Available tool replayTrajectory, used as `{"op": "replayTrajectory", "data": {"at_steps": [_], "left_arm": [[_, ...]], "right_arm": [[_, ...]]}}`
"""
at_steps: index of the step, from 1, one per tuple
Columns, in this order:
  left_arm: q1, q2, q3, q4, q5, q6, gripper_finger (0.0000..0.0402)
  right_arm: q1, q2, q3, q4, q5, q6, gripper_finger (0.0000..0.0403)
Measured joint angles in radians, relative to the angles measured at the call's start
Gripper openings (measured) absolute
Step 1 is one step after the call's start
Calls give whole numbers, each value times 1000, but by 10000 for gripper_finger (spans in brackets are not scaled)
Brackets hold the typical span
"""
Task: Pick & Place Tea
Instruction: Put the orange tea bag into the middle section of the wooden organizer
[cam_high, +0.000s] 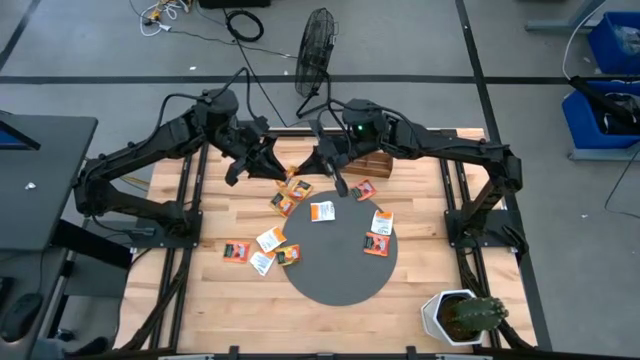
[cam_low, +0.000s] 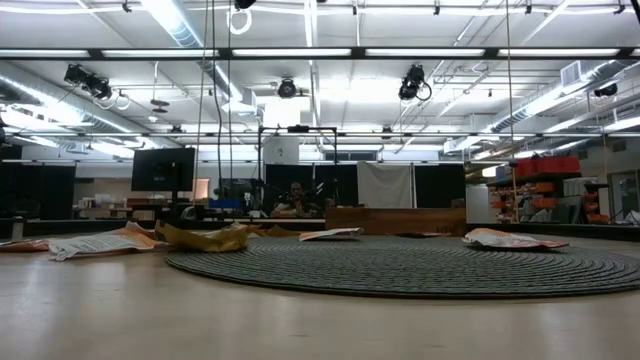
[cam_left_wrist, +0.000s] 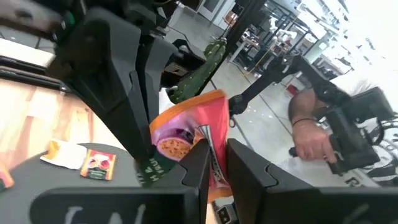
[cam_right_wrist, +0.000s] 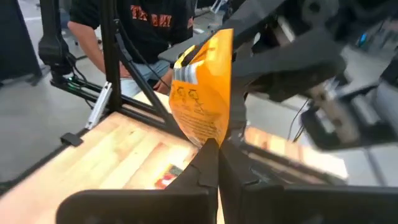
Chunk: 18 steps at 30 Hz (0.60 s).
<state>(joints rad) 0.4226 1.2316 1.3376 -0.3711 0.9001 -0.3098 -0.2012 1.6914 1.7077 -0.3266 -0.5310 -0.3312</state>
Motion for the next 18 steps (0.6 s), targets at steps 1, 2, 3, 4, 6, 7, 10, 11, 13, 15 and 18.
{"op": "replayTrajectory", "data": {"at_steps": [1,2,3,4,6,7,10,11,13,15,18], "left_arm": [[2,-1,0,-3,-3,17,60],[2,-2,0,-2,-5,38,60],[2,-3,0,-1,-6,61,61],[4,-3,0,-1,-13,83,61],[11,-3,0,1,-27,117,61],[16,-3,0,2,-29,133,61],[33,-4,0,5,-41,188,62],[38,-4,0,6,-47,214,62],[48,-4,0,16,-49,262,62],[61,-4,0,27,-47,295,62],[79,-5,0,30,-47,331,62]], "right_arm": [[0,-3,0,-22,-1,22,1],[0,-6,0,-39,-1,41,1],[1,-10,0,-53,0,57,1],[1,-15,0,-74,0,73,1],[2,-20,0,-97,6,93,1],[4,-20,0,-106,14,102,1],[9,-20,-2,-149,20,114,0],[13,-22,-2,-158,28,115,0],[18,-25,-2,-190,51,135,0],[19,-25,-2,-223,65,170,0],[16,-25,-2,-261,129,269,0]]}}
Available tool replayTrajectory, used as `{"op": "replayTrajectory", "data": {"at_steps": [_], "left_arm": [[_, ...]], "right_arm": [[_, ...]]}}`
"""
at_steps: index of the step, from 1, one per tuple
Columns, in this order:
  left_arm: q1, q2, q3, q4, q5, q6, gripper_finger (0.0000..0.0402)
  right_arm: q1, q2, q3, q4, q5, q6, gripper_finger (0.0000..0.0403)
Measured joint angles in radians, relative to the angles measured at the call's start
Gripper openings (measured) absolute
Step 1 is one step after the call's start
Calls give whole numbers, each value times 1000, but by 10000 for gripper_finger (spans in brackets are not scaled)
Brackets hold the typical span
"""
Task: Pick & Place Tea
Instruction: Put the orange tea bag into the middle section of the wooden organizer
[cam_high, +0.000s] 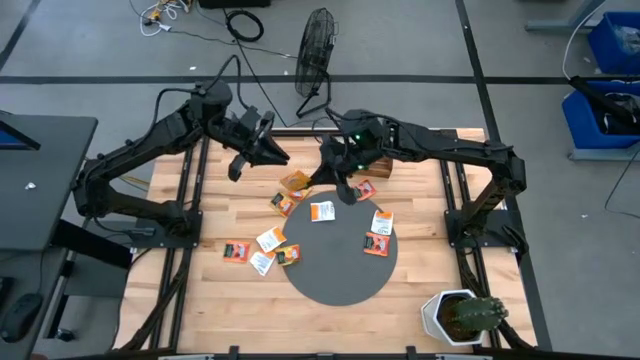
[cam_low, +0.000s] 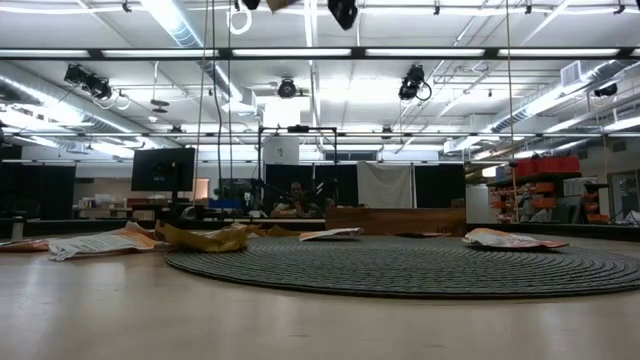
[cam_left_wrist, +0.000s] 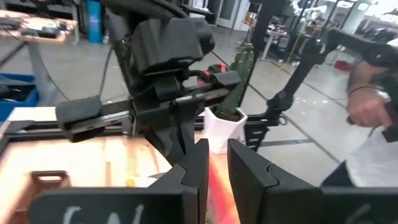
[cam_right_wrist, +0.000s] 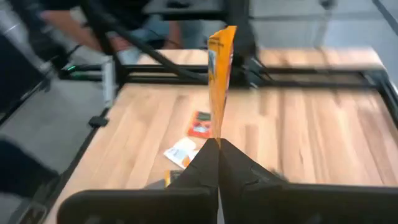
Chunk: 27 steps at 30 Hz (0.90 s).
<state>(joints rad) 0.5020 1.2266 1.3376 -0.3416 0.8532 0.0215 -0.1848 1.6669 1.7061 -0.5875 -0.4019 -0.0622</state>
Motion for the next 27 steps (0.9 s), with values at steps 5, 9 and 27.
{"op": "replayTrajectory", "data": {"at_steps": [5,9,27], "left_arm": [[-14,0,0,-29,-7,147,62],[-72,0,0,-125,-135,387,52],[-363,-19,1,-250,-1277,847,63]], "right_arm": [[-61,0,0,-12,71,215,0],[-111,0,0,25,55,412,0],[-201,0,1,198,-155,884,0]]}}
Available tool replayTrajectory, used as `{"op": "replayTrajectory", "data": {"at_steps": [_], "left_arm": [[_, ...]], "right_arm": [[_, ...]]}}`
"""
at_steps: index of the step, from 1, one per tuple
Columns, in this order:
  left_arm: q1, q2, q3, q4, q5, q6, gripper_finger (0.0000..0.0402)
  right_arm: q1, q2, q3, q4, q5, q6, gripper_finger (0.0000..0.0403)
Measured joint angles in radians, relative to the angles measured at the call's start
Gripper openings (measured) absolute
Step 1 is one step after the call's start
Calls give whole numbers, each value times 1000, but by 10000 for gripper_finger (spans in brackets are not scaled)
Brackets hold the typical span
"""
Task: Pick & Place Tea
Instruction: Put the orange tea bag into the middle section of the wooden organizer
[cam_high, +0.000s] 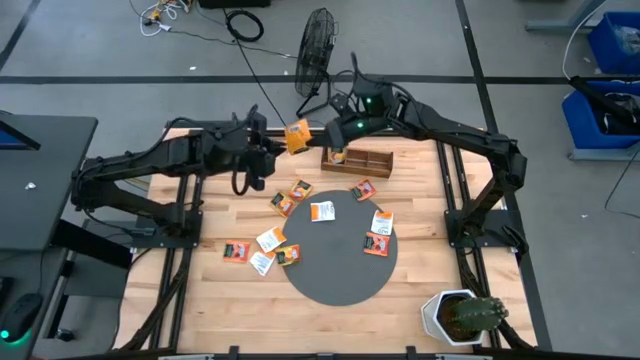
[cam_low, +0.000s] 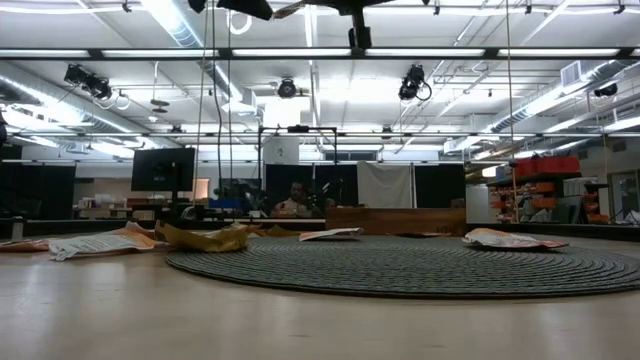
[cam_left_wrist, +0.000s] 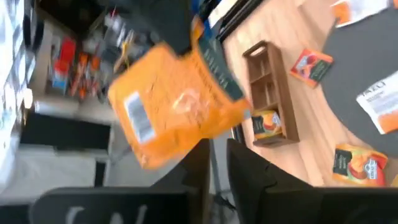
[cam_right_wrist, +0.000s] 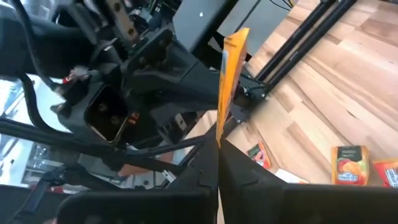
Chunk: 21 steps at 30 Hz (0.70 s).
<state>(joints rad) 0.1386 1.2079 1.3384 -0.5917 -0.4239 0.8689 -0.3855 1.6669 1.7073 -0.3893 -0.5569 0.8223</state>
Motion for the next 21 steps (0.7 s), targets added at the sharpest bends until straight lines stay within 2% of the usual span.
{"op": "replayTrajectory", "data": {"at_steps": [4,9,13,16,21], "left_arm": [[-12,0,0,-60,-25,-44,108],[-41,-6,0,-74,-26,-22,188],[-55,-5,0,-14,-125,24,239],[-65,-5,0,34,-195,59,254],[-81,-5,0,78,-202,111,250]], "right_arm": [[-15,0,0,0,8,37,0],[-20,0,0,6,29,137,0],[-14,0,0,22,14,224,0],[-13,1,0,73,-5,286,0],[-15,1,0,169,-2,377,0]]}}
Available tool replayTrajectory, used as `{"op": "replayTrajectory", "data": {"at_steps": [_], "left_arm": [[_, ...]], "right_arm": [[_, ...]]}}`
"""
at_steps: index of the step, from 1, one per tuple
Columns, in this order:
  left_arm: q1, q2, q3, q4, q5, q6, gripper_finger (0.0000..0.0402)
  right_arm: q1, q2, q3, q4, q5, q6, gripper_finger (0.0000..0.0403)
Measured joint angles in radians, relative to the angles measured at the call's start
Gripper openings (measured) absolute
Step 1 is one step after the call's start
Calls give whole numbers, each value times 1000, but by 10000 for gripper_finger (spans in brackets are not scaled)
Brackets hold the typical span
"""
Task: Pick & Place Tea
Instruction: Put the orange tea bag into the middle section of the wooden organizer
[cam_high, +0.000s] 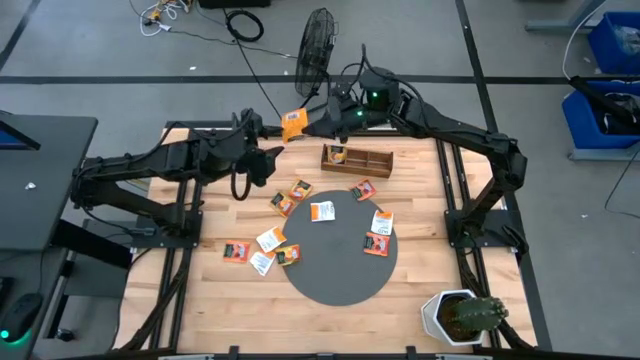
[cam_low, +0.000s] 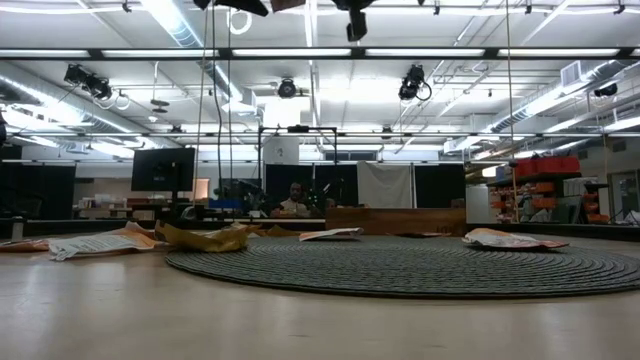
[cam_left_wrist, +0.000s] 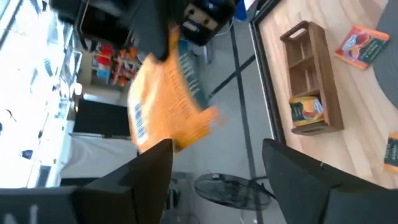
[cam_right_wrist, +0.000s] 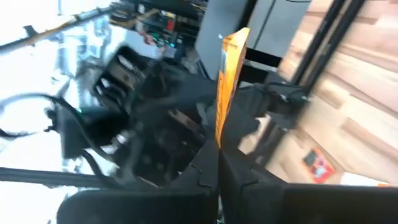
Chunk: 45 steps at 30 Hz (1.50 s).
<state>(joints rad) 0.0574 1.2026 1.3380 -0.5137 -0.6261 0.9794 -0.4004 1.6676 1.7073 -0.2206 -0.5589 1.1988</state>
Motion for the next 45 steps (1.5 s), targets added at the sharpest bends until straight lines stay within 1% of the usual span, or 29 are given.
{"op": "replayTrajectory", "data": {"at_steps": [6,10,15,22,25,28,35,39,42,45], "left_arm": [[-20,14,-2,92,-76,39,232],[-30,17,-1,151,-85,56,219],[-34,24,-1,163,-90,74,203],[-32,39,-1,158,-138,55,170],[-33,43,-1,159,-163,53,145],[-32,44,-1,159,-178,51,112],[-34,44,-1,156,-179,26,15],[-34,44,-1,156,-177,11,11],[-34,44,-1,147,-156,-59,7],[-32,39,-1,103,-105,-172,6]], "right_arm": [[3,0,0,26,-4,32,0],[6,0,0,27,0,32,0],[13,0,0,30,-1,32,0],[28,0,0,29,-11,27,0],[28,0,0,27,-19,24,0],[27,0,0,23,-22,20,0],[27,0,0,22,-26,8,0],[27,0,0,23,-38,-33,4],[27,0,0,23,-63,-79,18],[20,0,0,23,-151,-140,36]]}}
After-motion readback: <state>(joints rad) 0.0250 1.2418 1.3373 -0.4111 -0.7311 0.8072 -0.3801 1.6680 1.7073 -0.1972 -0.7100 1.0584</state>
